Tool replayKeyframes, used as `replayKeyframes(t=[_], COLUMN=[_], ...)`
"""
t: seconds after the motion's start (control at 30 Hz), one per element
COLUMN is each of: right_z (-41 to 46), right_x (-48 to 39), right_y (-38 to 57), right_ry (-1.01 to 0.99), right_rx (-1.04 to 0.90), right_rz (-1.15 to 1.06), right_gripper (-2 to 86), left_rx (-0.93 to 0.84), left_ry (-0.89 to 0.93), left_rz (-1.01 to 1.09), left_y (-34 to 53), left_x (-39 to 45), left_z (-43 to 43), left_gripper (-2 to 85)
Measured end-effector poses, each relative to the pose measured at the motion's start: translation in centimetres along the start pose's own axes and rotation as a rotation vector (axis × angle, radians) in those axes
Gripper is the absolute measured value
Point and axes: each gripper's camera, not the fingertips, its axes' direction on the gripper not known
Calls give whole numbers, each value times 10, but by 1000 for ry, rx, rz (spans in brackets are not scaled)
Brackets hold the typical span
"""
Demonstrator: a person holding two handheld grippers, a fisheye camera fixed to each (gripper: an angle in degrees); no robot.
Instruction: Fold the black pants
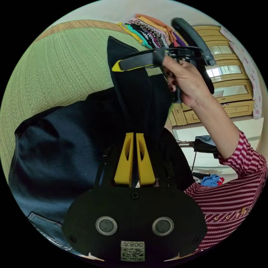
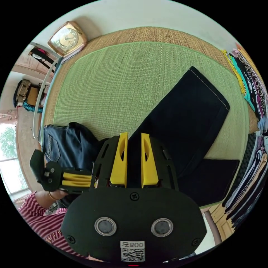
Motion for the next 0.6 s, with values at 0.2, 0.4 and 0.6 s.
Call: replayKeyframes(t=[0.2,0.4,0.6], right_z=[22,12,-48], right_x=[2,10,46], right_y=[-23,-2,74], right_ry=[100,124,84], right_rx=[-113,-123,24], right_rz=[2,-47,-51], right_gripper=[80,24,11], left_rx=[-9,-21,-51], left_ry=[-34,-32,-28], left_rz=[119,154,205], left_y=[-18,-29,-36], left_x=[55,94,142], left_z=[-8,-15,-18], left_gripper=[11,11,14])
